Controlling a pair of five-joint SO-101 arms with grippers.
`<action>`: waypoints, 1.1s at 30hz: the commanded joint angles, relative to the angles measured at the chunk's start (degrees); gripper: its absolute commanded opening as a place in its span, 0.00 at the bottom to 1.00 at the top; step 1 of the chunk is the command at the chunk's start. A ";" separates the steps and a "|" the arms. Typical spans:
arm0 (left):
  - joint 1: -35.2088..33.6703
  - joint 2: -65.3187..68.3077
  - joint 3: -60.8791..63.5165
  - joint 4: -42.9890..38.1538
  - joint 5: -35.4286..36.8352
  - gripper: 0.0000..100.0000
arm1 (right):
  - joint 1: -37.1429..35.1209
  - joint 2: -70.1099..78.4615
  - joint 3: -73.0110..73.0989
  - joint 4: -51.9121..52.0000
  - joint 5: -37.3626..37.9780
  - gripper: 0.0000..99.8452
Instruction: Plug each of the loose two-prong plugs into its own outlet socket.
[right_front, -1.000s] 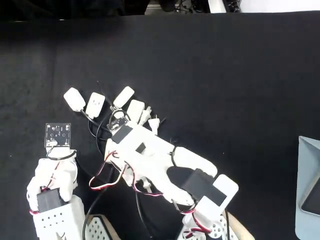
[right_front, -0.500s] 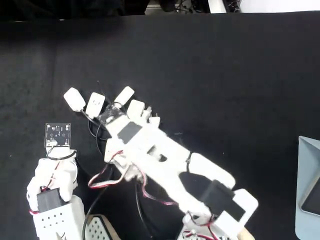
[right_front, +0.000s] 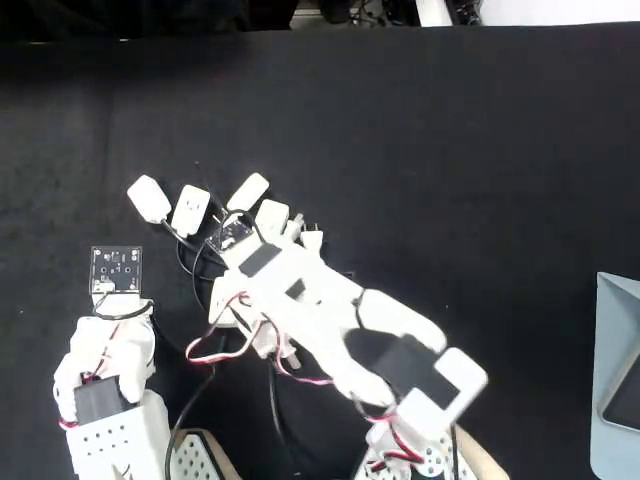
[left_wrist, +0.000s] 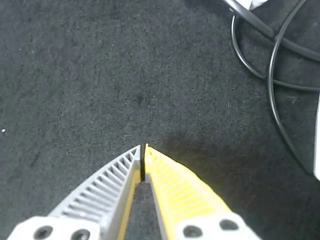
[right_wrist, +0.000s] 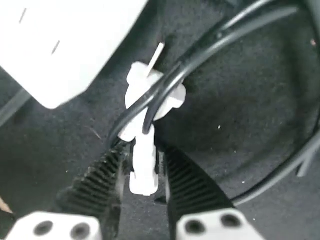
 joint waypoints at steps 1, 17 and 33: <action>-0.48 -0.26 1.10 -1.32 -0.26 0.03 | 0.79 2.59 -1.63 0.18 0.09 0.02; -0.48 -0.26 1.10 -1.32 -0.26 0.03 | 0.70 -1.63 -3.74 6.95 0.00 0.05; -0.48 -0.26 1.10 -1.32 -0.26 0.03 | 0.53 -1.36 -3.91 9.58 -1.49 0.01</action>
